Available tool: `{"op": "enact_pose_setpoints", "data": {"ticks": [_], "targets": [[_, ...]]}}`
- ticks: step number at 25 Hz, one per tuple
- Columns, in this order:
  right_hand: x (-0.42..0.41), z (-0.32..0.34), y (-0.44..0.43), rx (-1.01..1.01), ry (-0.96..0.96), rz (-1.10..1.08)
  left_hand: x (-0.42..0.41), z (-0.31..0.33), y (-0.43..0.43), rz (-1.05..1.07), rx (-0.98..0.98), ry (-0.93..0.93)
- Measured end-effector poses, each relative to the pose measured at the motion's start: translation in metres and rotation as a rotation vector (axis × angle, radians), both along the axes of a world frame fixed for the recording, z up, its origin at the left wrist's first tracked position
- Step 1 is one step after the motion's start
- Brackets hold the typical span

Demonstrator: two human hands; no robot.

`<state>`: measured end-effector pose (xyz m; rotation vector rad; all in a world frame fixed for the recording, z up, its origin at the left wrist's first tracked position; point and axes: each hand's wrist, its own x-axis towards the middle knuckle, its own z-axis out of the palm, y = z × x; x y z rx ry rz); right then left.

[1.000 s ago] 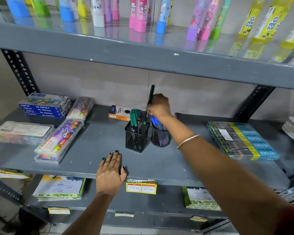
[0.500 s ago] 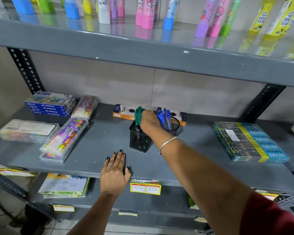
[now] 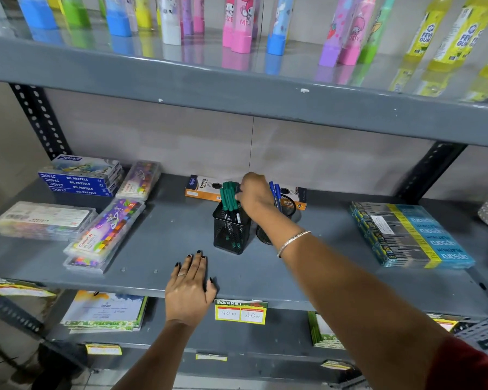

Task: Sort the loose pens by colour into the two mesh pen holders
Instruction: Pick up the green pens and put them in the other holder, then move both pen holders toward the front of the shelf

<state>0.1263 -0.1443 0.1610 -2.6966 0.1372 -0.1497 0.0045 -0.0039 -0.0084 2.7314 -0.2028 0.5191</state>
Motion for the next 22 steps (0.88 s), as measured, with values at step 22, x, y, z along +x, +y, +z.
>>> {"op": "enact_pose_setpoints", "data": {"ticks": [22], "targets": [[-0.053, -0.104, -0.077, 0.564, -0.141, -0.291, 0.06, 0.034, -0.069, 0.141, -0.802, 0.226]]}}
